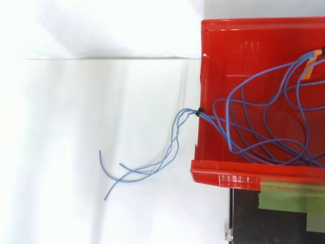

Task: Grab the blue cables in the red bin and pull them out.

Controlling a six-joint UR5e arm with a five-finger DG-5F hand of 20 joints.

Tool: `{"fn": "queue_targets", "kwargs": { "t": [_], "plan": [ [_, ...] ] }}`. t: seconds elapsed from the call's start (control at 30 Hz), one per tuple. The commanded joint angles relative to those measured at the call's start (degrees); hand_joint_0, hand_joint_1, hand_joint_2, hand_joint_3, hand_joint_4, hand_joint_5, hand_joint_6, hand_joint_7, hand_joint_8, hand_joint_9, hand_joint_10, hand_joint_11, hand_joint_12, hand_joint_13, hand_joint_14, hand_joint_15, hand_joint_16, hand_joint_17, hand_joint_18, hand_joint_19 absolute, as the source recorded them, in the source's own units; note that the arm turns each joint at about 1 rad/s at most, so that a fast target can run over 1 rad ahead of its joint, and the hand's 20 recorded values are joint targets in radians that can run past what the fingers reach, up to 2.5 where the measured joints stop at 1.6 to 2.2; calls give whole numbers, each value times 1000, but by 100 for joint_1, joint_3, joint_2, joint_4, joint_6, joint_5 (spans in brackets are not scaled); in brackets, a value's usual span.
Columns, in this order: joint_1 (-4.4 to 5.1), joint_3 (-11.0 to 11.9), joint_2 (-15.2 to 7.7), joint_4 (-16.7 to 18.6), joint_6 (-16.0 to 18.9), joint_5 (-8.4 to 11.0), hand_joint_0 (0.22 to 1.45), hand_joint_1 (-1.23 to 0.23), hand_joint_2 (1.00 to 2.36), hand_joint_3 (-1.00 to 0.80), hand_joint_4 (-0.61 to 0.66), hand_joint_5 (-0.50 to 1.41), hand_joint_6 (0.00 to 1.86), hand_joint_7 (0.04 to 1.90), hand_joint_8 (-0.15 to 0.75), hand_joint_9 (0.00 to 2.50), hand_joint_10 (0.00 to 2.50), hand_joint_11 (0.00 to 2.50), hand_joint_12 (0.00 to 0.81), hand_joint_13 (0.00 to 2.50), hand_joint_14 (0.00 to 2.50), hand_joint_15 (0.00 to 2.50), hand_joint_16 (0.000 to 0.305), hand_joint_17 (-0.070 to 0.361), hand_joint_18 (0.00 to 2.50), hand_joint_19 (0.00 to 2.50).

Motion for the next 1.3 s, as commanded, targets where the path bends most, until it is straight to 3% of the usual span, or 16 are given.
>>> {"fn": "queue_targets", "kwargs": {
  "t": [0.0, 0.7, 0.93, 1.27],
  "plan": [
    [2, 0, 0, 0, 0, 0, 719, -792, 1000, -1000, 125, 164, 4, 135, 235, 321, 0, 34, 336, 84, 0, 63, 48, 108, 7, 178],
    [2, -9, 9, 0, 0, 0, 722, -806, 1000, -1000, 133, 188, 4, 125, 244, 360, 0, 23, 338, 130, 2, 54, 48, 109, 74, 166],
    [2, 0, 0, 0, 0, 0, 725, -815, 1000, -1000, 173, 291, 5, 139, 269, 539, 4, 126, 351, 292, 4, 111, 49, 111, 213, 190],
    [2, 0, 0, 0, 0, 0, 726, -827, 1000, -1000, 172, 299, 5, 149, 271, 565, 5, 154, 356, 340, 4, 118, 49, 110, 246, 166]
  ]
}}
